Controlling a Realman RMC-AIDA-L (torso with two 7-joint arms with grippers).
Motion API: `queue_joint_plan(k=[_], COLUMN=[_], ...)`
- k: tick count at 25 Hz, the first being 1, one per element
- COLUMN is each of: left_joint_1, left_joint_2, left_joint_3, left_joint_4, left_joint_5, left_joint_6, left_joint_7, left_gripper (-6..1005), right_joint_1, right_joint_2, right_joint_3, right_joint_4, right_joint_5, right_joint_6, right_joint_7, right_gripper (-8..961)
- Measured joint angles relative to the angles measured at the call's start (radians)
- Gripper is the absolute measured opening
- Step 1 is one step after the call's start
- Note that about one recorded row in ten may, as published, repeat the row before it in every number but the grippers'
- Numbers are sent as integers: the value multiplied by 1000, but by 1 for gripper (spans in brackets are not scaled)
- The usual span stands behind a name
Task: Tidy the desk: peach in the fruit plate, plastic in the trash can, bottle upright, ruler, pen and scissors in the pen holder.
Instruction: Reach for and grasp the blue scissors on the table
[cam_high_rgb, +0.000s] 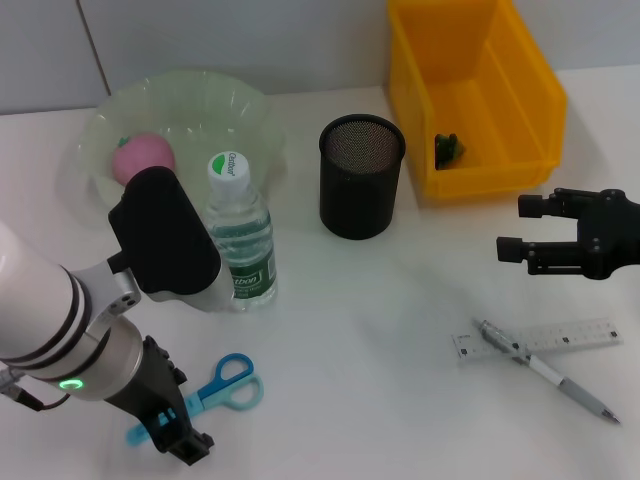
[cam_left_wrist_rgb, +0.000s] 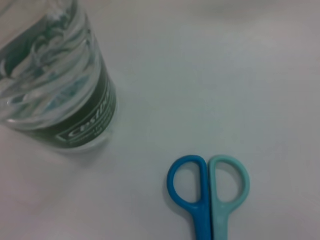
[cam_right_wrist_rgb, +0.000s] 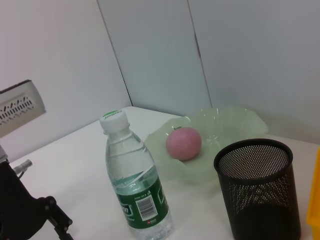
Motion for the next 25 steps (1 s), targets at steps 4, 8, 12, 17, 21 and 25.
queue_joint_plan(k=[4,8,12,17,21,25], left_joint_1=[-5,-11,-12,-14,-16,-19], left_joint_2=[0,0,0,0,0,0], left_joint_3=[0,2,6,20,28,28], left_joint_4=[-7,-14,-16,-11,-13,-16], left_joint_5=[0,0,1,11,17,26], left_joint_6=[0,3,6,7,8,5], left_joint_7=[1,7,13,10,10,10], left_gripper=[748,745,741,737,692,648], right_joint_1=[0,0,1,1,1,1], right_joint_2=[0,0,0,-1,-2,-2], right_joint_3=[0,-1,-4,-5,-5,-4], right_joint_4=[0,2,14,15,15,16], right_joint_5=[0,0,0,0,0,0], right_joint_6=[1,2,4,4,5,5], right_joint_7=[0,0,-1,0,-1,-8], right_gripper=[714,714,713,712,711,710])
